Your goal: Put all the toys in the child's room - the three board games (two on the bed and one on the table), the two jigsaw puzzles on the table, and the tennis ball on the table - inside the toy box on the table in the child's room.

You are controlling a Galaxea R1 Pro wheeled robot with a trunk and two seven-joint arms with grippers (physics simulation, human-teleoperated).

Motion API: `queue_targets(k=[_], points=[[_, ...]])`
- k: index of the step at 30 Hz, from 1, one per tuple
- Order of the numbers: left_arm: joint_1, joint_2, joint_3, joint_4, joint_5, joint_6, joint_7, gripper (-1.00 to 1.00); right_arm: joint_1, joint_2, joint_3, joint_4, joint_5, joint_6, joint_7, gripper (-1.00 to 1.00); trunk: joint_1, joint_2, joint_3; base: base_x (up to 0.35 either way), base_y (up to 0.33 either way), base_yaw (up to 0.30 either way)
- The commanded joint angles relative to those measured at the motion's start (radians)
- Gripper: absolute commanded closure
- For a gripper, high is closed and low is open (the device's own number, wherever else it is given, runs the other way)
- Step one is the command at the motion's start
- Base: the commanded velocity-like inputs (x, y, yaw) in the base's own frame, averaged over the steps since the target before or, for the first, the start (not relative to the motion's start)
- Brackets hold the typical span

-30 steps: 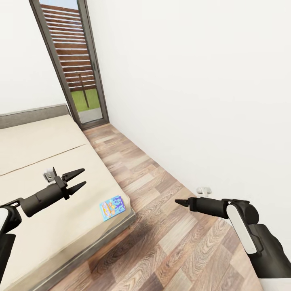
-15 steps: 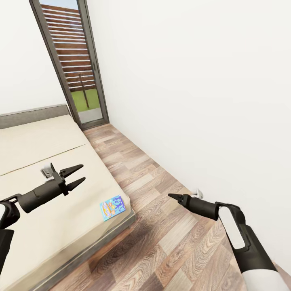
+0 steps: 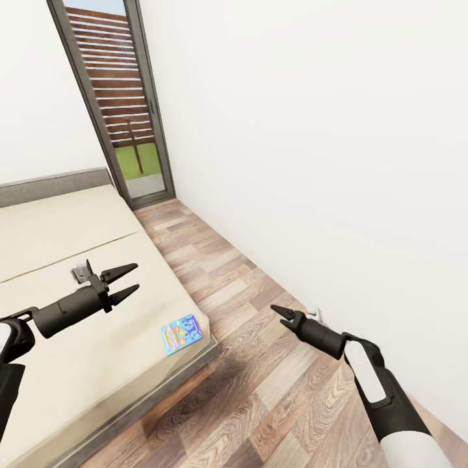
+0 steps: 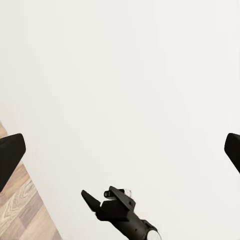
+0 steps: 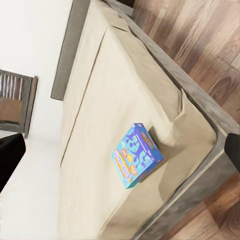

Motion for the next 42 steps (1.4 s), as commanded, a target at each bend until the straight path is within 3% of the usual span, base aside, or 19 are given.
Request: queue_targets(k=[1, 5, 14, 22, 31, 37, 42], points=[[-0.002, 0.001, 0.000, 0.000, 0.005, 0.004, 0.007, -1.00, -0.001, 0.001, -0.001, 0.015, -0.016, -0.001, 0.028, -1.00, 0.000, 0.000, -0.001, 0.000, 0.000, 0.000], [-0.003, 0.002, -0.001, 0.000, 0.010, 0.004, 0.012, -1.00, -0.002, 0.000, -0.001, 0.041, -0.037, -0.011, 0.079, -1.00, 0.000, 0.000, -0.001, 0.000, 0.000, 0.000], [-0.005, 0.003, -0.003, 0.000, 0.022, 0.005, 0.015, -1.00, -0.002, -0.006, 0.000, 0.078, -0.063, -0.027, 0.210, -1.00, 0.034, -0.063, -0.029, 0.000, 0.000, 0.000], [-0.006, 0.003, -0.001, 0.000, 0.025, 0.005, 0.015, -1.00, -0.002, -0.007, 0.000, 0.087, -0.069, -0.032, 0.252, -1.00, 0.065, -0.119, -0.054, 0.000, 0.000, 0.000], [-0.006, 0.004, 0.002, 0.000, 0.026, 0.005, 0.015, -1.00, -0.004, -0.006, -0.001, 0.094, -0.068, -0.033, 0.237, -1.00, 0.100, -0.182, -0.082, 0.000, 0.000, 0.000], [-0.007, 0.004, 0.002, 0.000, 0.027, 0.005, 0.017, -1.00, -0.018, -0.005, -0.001, 0.099, -0.070, -0.027, 0.144, -1.00, 0.123, -0.224, -0.101, 0.000, 0.000, 0.000], [-0.008, 0.004, 0.002, 0.001, 0.027, 0.005, 0.017, -1.00, -0.022, -0.001, -0.001, 0.099, -0.072, -0.025, 0.107, -1.00, 0.142, -0.259, -0.117, 0.000, 0.000, 0.000]])
